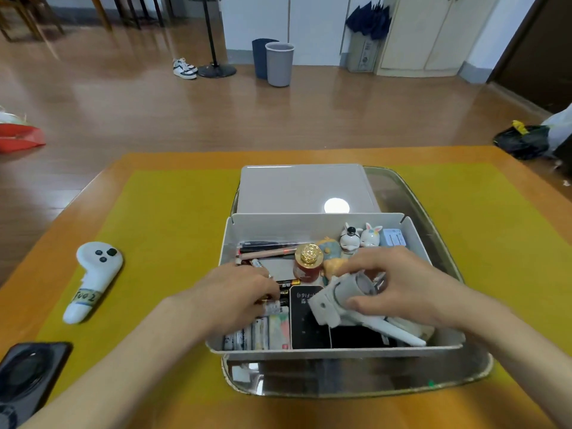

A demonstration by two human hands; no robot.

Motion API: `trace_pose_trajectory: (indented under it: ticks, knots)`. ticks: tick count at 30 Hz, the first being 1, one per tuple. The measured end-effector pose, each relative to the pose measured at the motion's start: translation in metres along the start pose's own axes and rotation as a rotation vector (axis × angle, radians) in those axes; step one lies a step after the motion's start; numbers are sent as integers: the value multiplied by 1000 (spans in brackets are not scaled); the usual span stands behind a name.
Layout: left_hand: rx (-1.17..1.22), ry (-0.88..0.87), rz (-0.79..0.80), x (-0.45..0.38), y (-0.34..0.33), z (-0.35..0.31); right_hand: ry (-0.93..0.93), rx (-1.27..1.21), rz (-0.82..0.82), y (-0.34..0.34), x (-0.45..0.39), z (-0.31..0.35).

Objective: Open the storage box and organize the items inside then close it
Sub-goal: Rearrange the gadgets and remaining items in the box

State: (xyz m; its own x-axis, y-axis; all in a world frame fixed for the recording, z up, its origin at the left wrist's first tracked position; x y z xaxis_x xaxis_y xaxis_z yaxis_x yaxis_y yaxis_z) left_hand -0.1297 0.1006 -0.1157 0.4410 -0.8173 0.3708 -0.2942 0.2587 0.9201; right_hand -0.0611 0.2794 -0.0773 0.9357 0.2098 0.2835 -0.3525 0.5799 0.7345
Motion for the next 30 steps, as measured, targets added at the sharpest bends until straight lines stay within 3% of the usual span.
trace_pose_trajectory:
  ticks: [7,10,14,19,22,27,30]
  knots:
    - [709,-35,-183,-1,32,-4,-2,-537,-80,13,-12,-4]
    - [658,-39,-308,-1,45,-2,50,-816,-132,15,-19,1]
    - [673,-22,-524,10,65,13,70,-1000,-109,15,-26,2]
    - [659,14,-502,14,66,16,53,-1040,-47,5,-30,-1]
    - [617,23,-415,17,58,10,48,-912,14,-2,-27,4]
    - [542,156,-360,27,53,33,-32,-97,-195,33,-7,-2]
    - [493,220,-264,26,46,44,-98,308,-95,30,-1,-6]
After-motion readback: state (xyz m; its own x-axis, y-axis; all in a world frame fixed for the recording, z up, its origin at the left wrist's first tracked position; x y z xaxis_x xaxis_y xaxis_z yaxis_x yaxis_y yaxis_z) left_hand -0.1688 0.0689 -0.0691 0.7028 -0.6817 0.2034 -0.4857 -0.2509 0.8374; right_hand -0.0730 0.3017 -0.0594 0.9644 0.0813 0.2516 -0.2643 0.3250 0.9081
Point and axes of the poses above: each hand's wrist, its own x-axis away from the middle knuckle, its own y-axis out of the back of the hand, z = x × y, the point moved 9 cm from there along -x, towards the middle knuckle, and after that the axes turned 12 degrees about z, right-handed, at the moved point
